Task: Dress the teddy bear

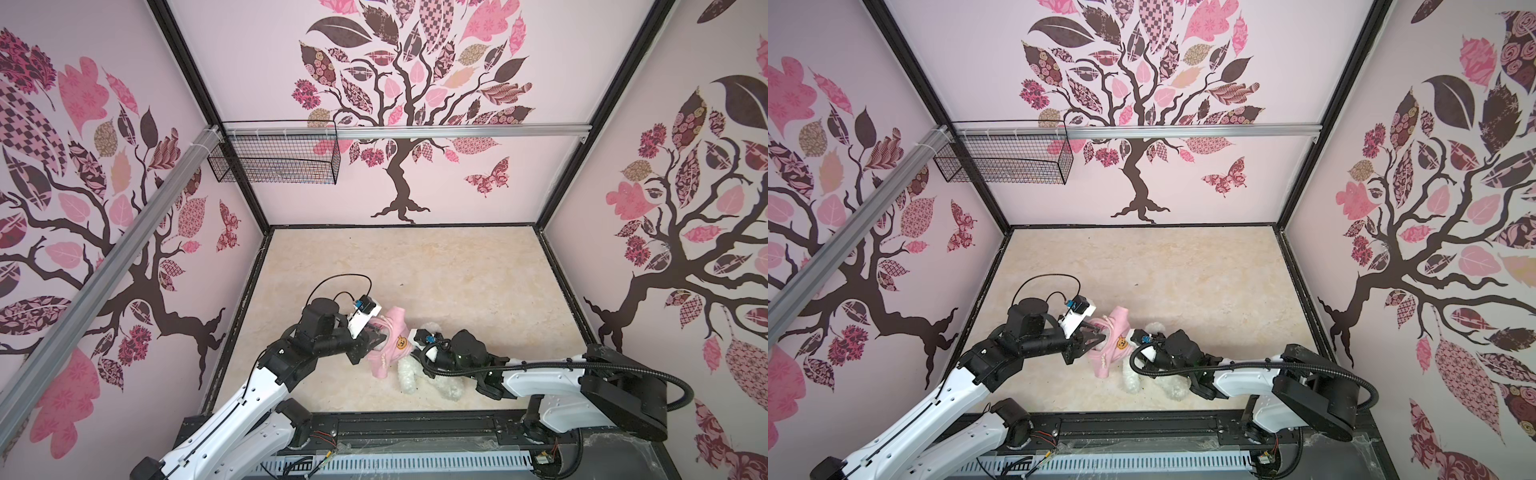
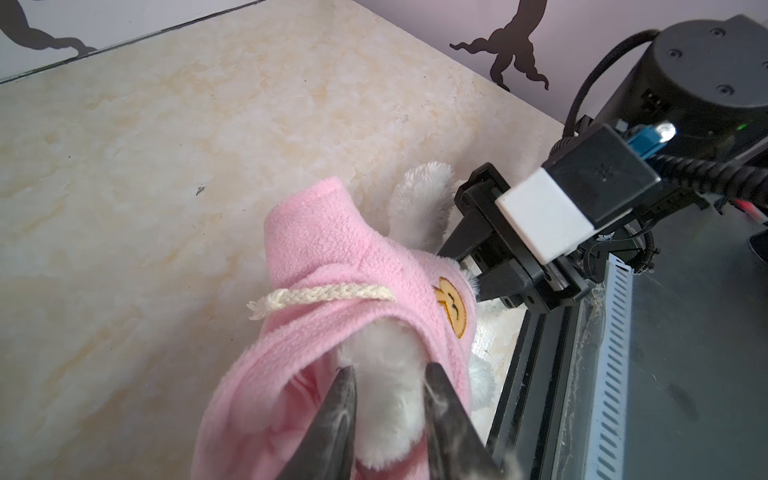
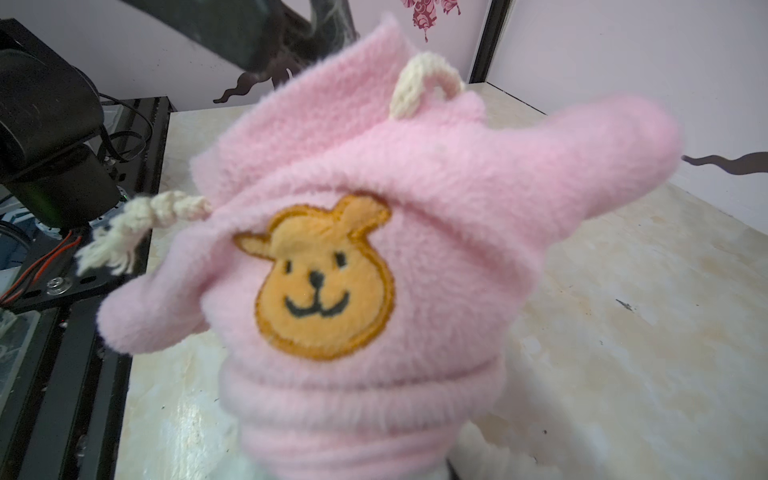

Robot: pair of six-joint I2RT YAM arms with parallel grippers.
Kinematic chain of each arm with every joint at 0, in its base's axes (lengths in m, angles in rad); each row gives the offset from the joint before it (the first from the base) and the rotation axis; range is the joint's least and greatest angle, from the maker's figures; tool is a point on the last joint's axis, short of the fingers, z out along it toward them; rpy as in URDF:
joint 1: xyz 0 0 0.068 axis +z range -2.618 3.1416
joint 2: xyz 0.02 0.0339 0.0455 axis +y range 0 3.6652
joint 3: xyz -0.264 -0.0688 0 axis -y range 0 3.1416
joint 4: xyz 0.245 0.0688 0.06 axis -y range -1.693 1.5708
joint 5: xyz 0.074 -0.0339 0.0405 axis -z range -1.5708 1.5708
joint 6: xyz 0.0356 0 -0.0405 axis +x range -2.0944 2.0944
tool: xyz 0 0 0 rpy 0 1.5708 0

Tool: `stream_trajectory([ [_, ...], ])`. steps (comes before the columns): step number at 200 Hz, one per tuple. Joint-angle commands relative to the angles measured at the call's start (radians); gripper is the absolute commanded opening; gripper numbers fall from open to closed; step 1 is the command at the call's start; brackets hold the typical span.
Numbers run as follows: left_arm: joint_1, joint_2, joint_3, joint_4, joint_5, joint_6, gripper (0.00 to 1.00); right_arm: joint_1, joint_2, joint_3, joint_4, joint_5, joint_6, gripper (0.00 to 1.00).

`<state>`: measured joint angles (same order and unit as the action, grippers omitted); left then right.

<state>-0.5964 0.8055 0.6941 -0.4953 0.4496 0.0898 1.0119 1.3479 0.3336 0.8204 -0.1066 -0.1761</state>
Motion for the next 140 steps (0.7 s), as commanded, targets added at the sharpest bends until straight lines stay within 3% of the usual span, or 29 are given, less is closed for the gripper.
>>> stream_trajectory([
  [1,-0.001,0.031,0.047,-0.028,-0.013,0.046,0.27,-0.003,0.013,0.013,0.059,-0.022,-0.008,0.1],
  [28,0.0,0.071,0.061,-0.029,-0.013,0.05,0.26,-0.002,0.006,0.01,0.054,-0.024,-0.008,0.1],
  [140,-0.034,0.171,0.056,-0.014,0.052,0.041,0.39,-0.002,0.006,0.041,0.072,-0.059,-0.021,0.1],
])
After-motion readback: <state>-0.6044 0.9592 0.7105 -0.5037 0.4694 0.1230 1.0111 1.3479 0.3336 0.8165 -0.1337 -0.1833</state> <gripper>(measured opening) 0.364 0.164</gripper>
